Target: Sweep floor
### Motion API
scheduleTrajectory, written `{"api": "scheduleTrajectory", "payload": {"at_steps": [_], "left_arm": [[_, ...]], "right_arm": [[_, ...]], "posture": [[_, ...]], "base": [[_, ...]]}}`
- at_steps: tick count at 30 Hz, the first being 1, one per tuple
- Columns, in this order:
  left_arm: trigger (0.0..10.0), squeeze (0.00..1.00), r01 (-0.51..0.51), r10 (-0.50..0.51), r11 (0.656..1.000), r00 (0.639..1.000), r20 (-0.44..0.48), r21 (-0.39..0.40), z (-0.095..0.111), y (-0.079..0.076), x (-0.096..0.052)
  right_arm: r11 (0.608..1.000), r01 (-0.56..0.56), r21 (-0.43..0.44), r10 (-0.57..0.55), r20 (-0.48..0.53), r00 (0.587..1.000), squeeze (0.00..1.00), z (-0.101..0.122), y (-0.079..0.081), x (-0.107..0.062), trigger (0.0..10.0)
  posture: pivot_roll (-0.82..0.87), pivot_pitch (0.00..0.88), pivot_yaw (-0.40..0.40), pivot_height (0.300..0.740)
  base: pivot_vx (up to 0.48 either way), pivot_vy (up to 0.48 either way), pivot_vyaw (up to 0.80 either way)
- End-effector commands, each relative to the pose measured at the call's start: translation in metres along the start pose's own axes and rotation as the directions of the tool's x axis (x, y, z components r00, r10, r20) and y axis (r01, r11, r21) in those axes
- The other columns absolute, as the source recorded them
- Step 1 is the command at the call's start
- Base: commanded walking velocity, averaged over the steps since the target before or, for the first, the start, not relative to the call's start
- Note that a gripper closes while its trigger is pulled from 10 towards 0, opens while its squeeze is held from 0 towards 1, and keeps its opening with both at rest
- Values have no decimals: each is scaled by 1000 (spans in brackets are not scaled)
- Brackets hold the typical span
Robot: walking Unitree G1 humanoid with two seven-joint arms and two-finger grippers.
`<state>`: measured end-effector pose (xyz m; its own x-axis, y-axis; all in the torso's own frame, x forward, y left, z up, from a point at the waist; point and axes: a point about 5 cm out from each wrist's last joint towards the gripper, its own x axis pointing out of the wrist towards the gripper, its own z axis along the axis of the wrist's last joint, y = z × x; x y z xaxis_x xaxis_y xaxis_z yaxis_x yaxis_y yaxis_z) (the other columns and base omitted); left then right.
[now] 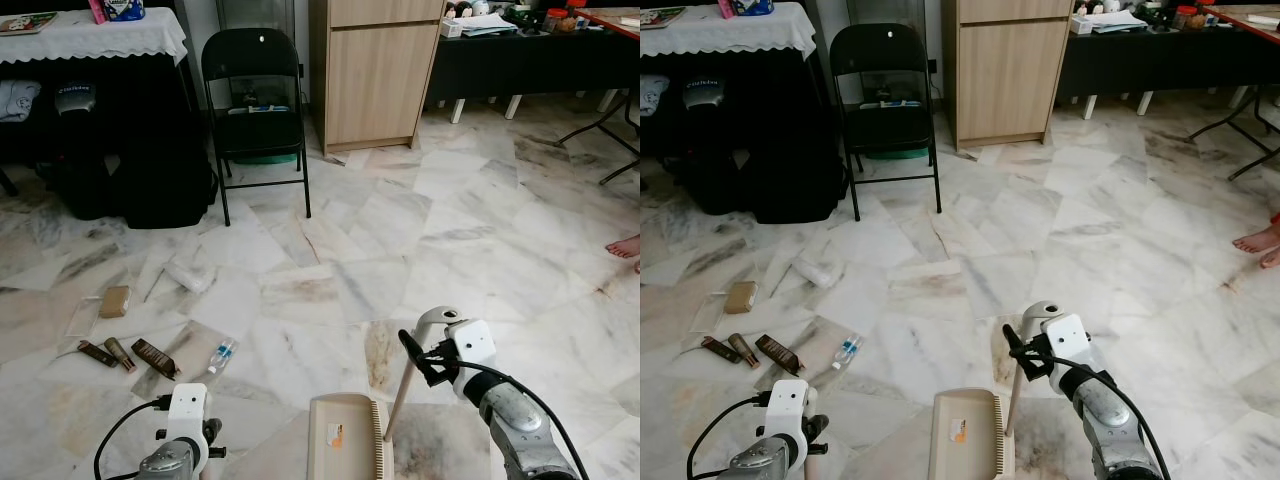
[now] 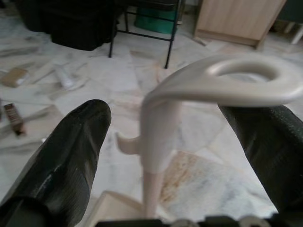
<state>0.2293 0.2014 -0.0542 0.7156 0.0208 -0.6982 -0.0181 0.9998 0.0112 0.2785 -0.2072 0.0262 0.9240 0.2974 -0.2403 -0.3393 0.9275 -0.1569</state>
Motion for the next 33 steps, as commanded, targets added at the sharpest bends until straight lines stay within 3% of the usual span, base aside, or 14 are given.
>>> {"api": "scheduleTrajectory", "payload": {"at_steps": [1, 12, 25, 33], "left_arm": [[10000, 0, -1, 1, 1000, 1000, -23, 12, -8, 1, -2], [10000, 0, 6, -6, 999, 1000, -21, 32, -8, 0, -2], [10000, 0, -1, 2, 999, 1000, -23, 39, -9, 0, -2], [10000, 0, -6, 7, 999, 1000, -24, 48, -9, 1, -2]], "right_arm": [[999, 36, -32, -36, -13, 999, 0, 0, -8, -1, 10000], [995, 89, -53, -91, -34, 995, 0, -3, -16, -2, 10000], [995, 91, -51, -93, -34, 995, 0, -4, -14, -1, 10000], [993, 103, -60, -105, -33, 994, 0, -4, -15, -2, 10000]], "posture": [[-133, 0, 14, 740], [-132, 0, 12, 740], [-132, 0, 12, 740], [-132, 0, 12, 740]], "base": [[0, 0, 0], [0, 0, 0], [0, 0, 0], [275, 0, 0]]}}
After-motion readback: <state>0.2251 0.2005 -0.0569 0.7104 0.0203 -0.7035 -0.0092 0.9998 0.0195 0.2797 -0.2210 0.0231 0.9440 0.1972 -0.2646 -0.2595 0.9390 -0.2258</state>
